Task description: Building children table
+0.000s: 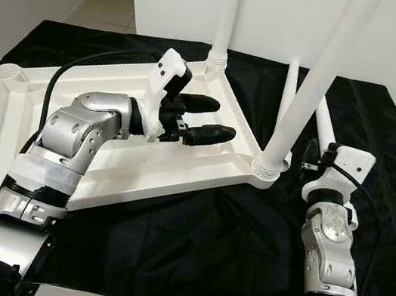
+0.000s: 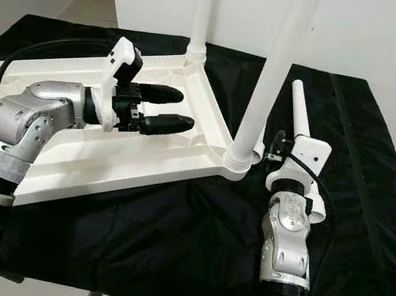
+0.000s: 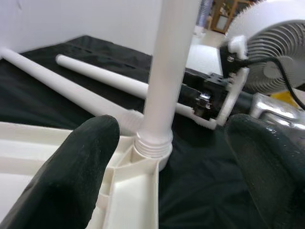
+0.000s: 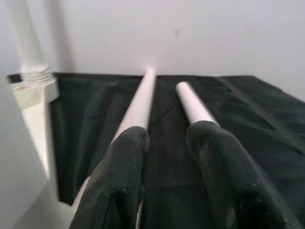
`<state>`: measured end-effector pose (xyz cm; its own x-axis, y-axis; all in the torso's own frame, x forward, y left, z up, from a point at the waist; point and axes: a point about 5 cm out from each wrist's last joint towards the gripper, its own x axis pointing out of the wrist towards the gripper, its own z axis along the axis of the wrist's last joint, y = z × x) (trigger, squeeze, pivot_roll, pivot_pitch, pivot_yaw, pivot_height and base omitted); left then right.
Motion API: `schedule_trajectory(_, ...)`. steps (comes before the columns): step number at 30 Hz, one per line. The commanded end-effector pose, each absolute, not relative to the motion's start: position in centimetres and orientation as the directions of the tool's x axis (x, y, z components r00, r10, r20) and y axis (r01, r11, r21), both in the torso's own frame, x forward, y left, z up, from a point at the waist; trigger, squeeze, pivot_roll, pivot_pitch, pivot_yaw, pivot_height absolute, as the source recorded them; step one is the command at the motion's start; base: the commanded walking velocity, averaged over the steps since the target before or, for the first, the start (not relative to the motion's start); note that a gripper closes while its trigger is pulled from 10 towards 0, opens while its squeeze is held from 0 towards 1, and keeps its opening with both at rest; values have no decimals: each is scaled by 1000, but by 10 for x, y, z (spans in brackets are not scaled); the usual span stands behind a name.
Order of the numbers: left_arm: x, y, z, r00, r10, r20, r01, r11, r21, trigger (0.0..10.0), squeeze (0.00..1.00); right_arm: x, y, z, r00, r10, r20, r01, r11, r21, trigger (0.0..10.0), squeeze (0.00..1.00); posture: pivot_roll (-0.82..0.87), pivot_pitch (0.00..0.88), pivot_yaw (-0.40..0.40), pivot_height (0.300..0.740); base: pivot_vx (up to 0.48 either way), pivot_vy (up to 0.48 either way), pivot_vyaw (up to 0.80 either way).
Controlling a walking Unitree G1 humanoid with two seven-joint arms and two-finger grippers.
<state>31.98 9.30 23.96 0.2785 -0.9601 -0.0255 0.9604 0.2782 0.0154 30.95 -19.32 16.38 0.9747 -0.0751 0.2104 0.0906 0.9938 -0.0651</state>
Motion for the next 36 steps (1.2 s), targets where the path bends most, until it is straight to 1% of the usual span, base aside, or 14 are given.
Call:
schedule_trajectory(1, 311, 93, 239, 183, -982, -36, 983, 183, 7, 10000, 0, 314, -185, 166, 975, 15, 220, 0, 998, -66, 10000, 0, -9, 63, 30, 740, 0, 0, 0)
schedule_trajectory(2, 311, 93, 239, 183, -982, -36, 983, 183, 7, 10000, 0, 314, -185, 166, 975, 15, 220, 0, 998, -66, 10000, 0, -9, 63, 30, 740, 0, 0, 0)
schedule_trajectory(4, 310, 93, 239, 193, -981, -36, 981, 193, 0, 10000, 0, 315, -175, 173, 962, 131, 239, -121, 991, -57, 10000, 0, -10, 62, 31, 740, 0, 0, 0)
schedule_trajectory(5, 310, 93, 239, 193, -981, -36, 981, 193, 0, 10000, 0, 315, -175, 173, 962, 131, 239, -121, 991, -57, 10000, 0, -10, 62, 31, 740, 0, 0, 0)
schedule_trajectory(7, 310, 92, 239, 197, -980, -38, 980, 198, -7, 10000, 0, 317, -166, 176, 948, 204, 246, -192, 979, -71, 10000, 0, -14, 60, 33, 740, 0, 0, 0)
schedule_trajectory(12, 309, 92, 240, 201, -979, -39, 979, 201, -11, 10000, 0, 319, -158, 177, 936, 251, 245, -237, 968, -86, 10000, 0, -17, 60, 35, 740, 0, 0, 0)
schedule_trajectory(14, 309, 92, 241, 203, -978, -39, 979, 204, -15, 10000, 0, 322, -146, 178, 920, 306, 245, -290, 952, -101, 10000, 0, -20, 58, 35, 740, 0, 0, 0)
schedule_trajectory(16, 309, 91, 241, 204, -978, -39, 979, 205, -17, 10000, 0, 323, -142, 178, 913, 326, 245, -309, 945, -105, 10000, 0, -20, 60, 34, 740, 0, 0, 0)
schedule_trajectory(18, 309, 91, 241, 207, -978, -39, 978, 207, -17, 10000, 0, 324, -139, 177, 910, 335, 243, -319, 942, -103, 10000, 0, -20, 59, 34, 740, 0, 0, 0)
schedule_trajectory(20, 308, 92, 241, 213, -976, -38, 976, 214, -24, 10000, 0, 326, -135, 176, 902, 361, 238, -355, 932, -69, 10000, 0, -21, 60, 33, 740, 0, 0, 0)
schedule_trajectory(25, 308, 93, 241, 216, -976, -40, 976, 217, -27, 10000, 0, 327, -130, 174, 892, 392, 225, -385, 920, -75, 10000, 0, -26, 61, 35, 740, 0, 0, 0)
schedule_trajectory(29, 308, 92, 241, 216, -975, -41, 976, 218, -30, 10000, 0, 329, -127, 176, 885, 407, 225, -395, 913, -96, 10000, 0, -26, 60, 34, 740, 0, 0, 0)
schedule_trajectory(33, 308, 92, 240, 217, -975, -39, 975, 218, -31, 10000, 0, 331, -129, 177, 896, 379, 231, -367, 925, -95, 10000, 0, -25, 60, 31, 740, 0, 0, 0)
schedule_trajectory(36, 307, 93, 239, 229, -972, -48, 972, 231, -37, 10000, 0, 336, -142, 167, 957, 195, 216, -187, 981, -55, 10000, 0, -21, 73, 29, 740, 0, 0, 0)
